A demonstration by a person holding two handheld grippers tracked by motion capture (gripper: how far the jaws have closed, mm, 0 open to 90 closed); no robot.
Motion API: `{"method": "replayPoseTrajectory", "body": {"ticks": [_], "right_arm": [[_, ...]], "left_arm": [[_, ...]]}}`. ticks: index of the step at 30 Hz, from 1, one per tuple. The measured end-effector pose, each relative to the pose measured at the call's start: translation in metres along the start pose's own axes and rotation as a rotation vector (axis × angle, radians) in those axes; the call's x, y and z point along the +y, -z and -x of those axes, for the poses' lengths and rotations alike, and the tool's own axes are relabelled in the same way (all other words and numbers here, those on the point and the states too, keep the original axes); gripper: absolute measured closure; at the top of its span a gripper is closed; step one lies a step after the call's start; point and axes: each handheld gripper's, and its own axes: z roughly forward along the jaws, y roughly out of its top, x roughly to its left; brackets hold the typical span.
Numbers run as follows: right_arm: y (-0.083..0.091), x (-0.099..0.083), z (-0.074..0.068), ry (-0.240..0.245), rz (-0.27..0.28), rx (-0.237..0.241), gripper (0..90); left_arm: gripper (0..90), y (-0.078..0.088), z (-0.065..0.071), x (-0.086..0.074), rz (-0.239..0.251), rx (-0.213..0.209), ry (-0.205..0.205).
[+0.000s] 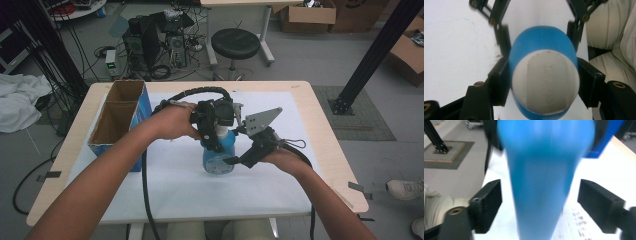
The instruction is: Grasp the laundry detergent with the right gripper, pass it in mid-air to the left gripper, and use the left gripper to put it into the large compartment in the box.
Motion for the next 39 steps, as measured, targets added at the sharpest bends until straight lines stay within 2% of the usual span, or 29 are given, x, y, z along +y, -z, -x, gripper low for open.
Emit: {"method": "replayPoseTrajectory", "body": {"ticks": [5, 8, 10, 13, 17, 18, 23, 27, 35, 39], "right_arm": [[0.024, -0.014, 0.007, -0.061, -0.029, -0.029, 15.2], [0.038, -0.022, 0.013, -0.095, -0.052, -0.05, 15.4], [0.045, -0.025, 0.017, -0.103, -0.092, -0.063, 15.4], [0.054, -0.029, 0.024, -0.109, -0.169, -0.087, 15.4], [0.065, -0.033, 0.029, -0.127, -0.244, -0.092, 15.5], [0.067, -0.033, 0.03, -0.125, -0.26, -0.093, 15.5], [0.079, -0.031, 0.032, -0.12, -0.322, -0.096, 15.6], [0.088, -0.027, 0.036, -0.102, -0.383, -0.101, 15.6], [0.101, -0.021, 0.044, -0.09, -0.435, -0.097, 15.7], [0.104, -0.019, 0.049, -0.082, -0.453, -0.089, 15.7]], "left_arm": [[38.0, 0.018, -0.002, -0.006, -0.005, 0.05, 0.084], [38.0, 0.03, -0.007, -0.011, -0.001, 0.082, 0.202], [38.1, 0.038, -0.011, -0.015, -0.002, 0.107, 0.295], [38.1, 0.051, -0.017, -0.02, -0.017, 0.138, 0.386], [38.1, 0.07, -0.025, -0.027, -0.041, 0.188, 0.514], [38.1, 0.076, -0.029, -0.029, -0.047, 0.2, 0.559], [38.1, 0.101, -0.041, -0.039, -0.052, 0.254, 0.727], [38.1, 0.119, -0.048, -0.045, -0.066, 0.29, 0.814], [38.1, 0.144, -0.061, -0.068, -0.039, 0.349, 1.033], [38.1, 0.155, -0.066, -0.076, -0.066, 0.381, 1.102]]}}
